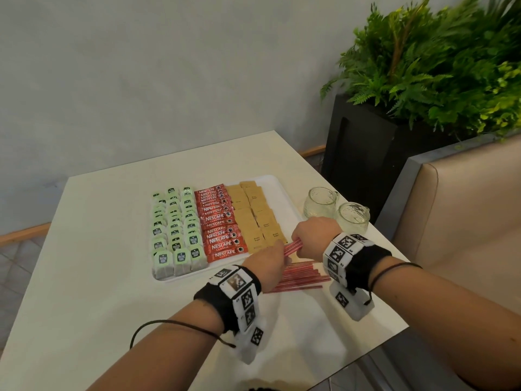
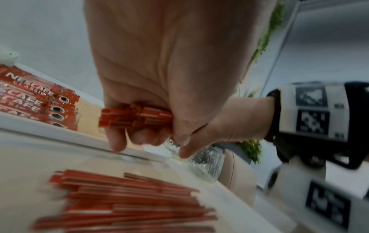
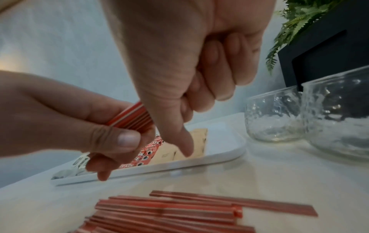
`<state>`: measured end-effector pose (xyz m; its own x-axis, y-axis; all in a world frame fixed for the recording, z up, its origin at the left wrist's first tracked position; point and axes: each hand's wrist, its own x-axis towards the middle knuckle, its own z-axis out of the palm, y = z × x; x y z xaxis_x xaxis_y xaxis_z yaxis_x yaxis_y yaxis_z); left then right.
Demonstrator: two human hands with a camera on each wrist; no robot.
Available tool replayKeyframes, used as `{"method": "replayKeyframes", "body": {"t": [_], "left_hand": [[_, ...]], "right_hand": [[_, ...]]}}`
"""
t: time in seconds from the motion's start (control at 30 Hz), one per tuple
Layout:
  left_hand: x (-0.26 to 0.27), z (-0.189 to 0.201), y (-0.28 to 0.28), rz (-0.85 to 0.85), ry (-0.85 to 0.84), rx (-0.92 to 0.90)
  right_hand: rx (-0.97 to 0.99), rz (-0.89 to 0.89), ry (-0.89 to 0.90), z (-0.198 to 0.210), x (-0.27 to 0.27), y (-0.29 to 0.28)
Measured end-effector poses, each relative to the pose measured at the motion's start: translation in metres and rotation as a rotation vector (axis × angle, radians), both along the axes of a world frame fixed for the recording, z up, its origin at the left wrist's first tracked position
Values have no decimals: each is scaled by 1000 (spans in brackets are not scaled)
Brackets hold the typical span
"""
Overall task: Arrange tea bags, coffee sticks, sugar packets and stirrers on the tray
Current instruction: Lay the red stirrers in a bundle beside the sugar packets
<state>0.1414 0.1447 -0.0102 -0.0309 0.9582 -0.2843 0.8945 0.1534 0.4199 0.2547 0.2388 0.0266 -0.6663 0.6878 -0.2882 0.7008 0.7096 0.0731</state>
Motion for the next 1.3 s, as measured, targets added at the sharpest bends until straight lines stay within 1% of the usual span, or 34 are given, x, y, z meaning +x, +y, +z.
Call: {"method": "replayKeyframes", "body": {"t": [0.07, 0.1, 0.17, 0.23, 0.3, 0.37, 0.4, 0.43, 0.47, 0.53, 0.6, 0.67, 0.73, 0.83, 0.97, 1.03, 1.1, 1.13, 1.2, 1.27, 1.3], "left_hand": [[-1, 10, 4, 17, -93, -71], [-3, 14, 7, 20, -139, -85], [-7, 20, 10, 53, -288, -82], [-8, 25, 12, 189, -557, -40], [-8, 31, 13, 408, -897, 31], [-10, 38, 16, 610, -1275, 58], [-13, 42, 17, 681, -1430, 60], [-16, 46, 19, 728, -1540, 59], [-20, 50, 20, 754, -1615, 57], [-25, 54, 21, 766, -1701, 56], [-28, 57, 22, 761, -1741, 50], [-26, 60, 21, 747, -1770, 25], [-22, 62, 21, 717, -1771, -11], [-20, 62, 24, 715, -1739, -34], [-22, 67, 27, 730, -1730, -46], [-20, 68, 25, 694, -1678, -79], [-19, 67, 24, 646, -1606, -109], [-20, 65, 23, 637, -1593, -120], [-23, 64, 22, 625, -1578, -153], [-25, 62, 17, 551, -1476, -188], [-24, 61, 14, 499, -1419, -204]], "right_hand": [[66, 15, 15, 6, -2, 0], [92, 15, 58, 10, -2, 1], [115, -32, 230, 19, 1, 8], [89, -128, 437, 25, 7, 19], [10, -220, 602, 31, 13, 26], [-111, -254, 788, 31, 17, 27], [-175, -243, 865, 31, 19, 24], [-243, -219, 921, 30, 20, 20], [-315, -179, 961, 29, 22, 15], [-409, -67, 977, 27, 23, 7], [-407, 15, 939, 25, 22, 2], [-371, 56, 880, 24, 20, -2], [-319, 78, 863, 24, 17, -1], [-254, 67, 874, 24, 12, 7], [-265, 64, 868, 23, 9, 7], [-241, 62, 876, 22, 7, 5], [-216, 24, 890, 20, 4, 6], [-239, 8, 899, 18, 4, 6], [-353, 24, 891, 17, 6, 7], [-481, 57, 892, 21, 9, 9], [-515, 48, 917, 25, 11, 12]]}}
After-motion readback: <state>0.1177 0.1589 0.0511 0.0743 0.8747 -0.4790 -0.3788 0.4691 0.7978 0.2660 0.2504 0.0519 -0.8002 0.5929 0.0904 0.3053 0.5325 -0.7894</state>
